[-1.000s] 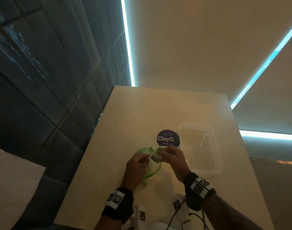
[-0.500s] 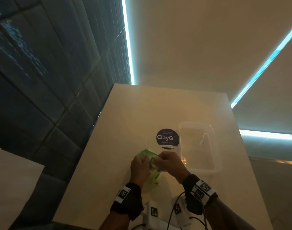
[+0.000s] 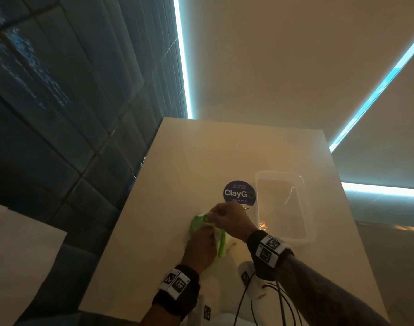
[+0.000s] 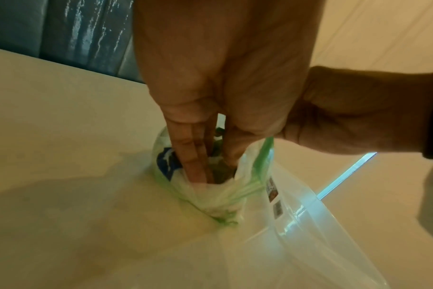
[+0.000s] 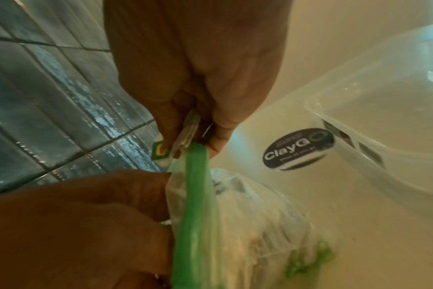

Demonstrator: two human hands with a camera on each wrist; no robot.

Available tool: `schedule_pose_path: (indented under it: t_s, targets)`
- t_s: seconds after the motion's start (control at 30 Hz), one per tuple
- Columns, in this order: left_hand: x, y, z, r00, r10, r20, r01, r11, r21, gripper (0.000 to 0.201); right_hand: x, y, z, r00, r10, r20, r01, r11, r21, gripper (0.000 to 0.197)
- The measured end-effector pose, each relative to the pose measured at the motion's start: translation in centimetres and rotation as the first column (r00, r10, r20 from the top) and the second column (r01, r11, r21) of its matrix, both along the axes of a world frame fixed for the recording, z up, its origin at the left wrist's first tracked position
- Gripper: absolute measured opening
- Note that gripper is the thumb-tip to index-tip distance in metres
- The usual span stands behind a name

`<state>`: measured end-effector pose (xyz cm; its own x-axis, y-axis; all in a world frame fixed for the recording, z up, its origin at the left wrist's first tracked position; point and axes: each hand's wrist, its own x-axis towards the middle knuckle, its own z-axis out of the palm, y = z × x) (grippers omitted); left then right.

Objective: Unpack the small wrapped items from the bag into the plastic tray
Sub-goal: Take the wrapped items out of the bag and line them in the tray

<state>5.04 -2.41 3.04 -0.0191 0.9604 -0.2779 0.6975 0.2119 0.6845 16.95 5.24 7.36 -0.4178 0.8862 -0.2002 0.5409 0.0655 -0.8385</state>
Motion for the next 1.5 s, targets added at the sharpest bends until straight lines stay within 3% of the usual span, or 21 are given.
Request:
schedule_pose_path:
  t_s: [0.13, 0.27, 0.37, 0.47, 0.53, 0.7, 0.97, 1.13, 1.37, 1.5]
  targets:
    - [1.1, 0.8, 0.8, 1.0, 0.005, -0.011, -0.005, 1.0, -0.009, 0.038, -0.3, -0.2, 1.4, 0.999, 0.031, -0.034, -0.026, 0.99, 0.141, 0.015]
    - [2.4, 1.6, 0.9, 0.991, 0.13, -0.04, -0.128, 0.99, 0.052, 0.043, 0.8, -1.3, 2.0, 0.977, -0.157, -0.142, 0.182, 0.966, 0.184, 0.012]
    - [3.0, 2.2, 0.9, 0.984, 0.131, -0.12, -0.117, 0.986, 0.119, 0.036, 2.2, -2.6, 1.8, 0.935, -0.252, -0.248, 0.226, 0.966, -0.126, 0.015]
    - [3.3, 2.7, 1.8, 0.972, 0.122, -0.2, -0.107, 0.991, 0.084, 0.028, 3.6, -3.3, 0.5, 0.851, -0.451, -0.269, 0.294, 0.834, -0.467, 0.019]
    - [3.3, 2.7, 2.2, 0.969, 0.061, -0.241, -0.048, 0.997, 0.061, 0.023, 4.2, -3.3, -0.2, 0.809, -0.533, -0.247, 0.338, 0.766, -0.548, 0.019]
    - [1.7, 3.1, 1.6, 0.998, -0.032, 0.046, 0.03, 0.998, 0.057, 0.003, 5.3, -2.4, -0.7, 0.755, -0.602, -0.26, 0.408, 0.742, -0.533, 0.009]
    - [0.4, 2.8, 2.7, 0.948, 0.189, 0.257, -0.207, 0.977, 0.043, 0.017, 5.8, -1.9, -1.0, 0.728, -0.619, -0.293, 0.406, 0.735, -0.543, 0.003]
    - [0.0, 2.9, 2.0, 0.869, 0.306, 0.388, -0.297, 0.951, -0.085, 0.016, 5.9, -2.1, -1.3, 0.735, -0.599, -0.317, 0.374, 0.748, -0.548, 0.009]
    - [0.7, 3.1, 2.5, 0.675, 0.464, 0.574, -0.424, 0.88, -0.212, 0.012, 6.0, -2.5, -1.1, 0.7, -0.59, -0.402, 0.388, 0.787, -0.479, 0.009]
    - [1.2, 2.9, 2.9, 0.528, 0.508, 0.681, -0.425, 0.852, -0.306, 0.01, 5.8, -3.1, -0.2, 0.771, -0.423, -0.476, 0.16, 0.852, -0.498, 0.008]
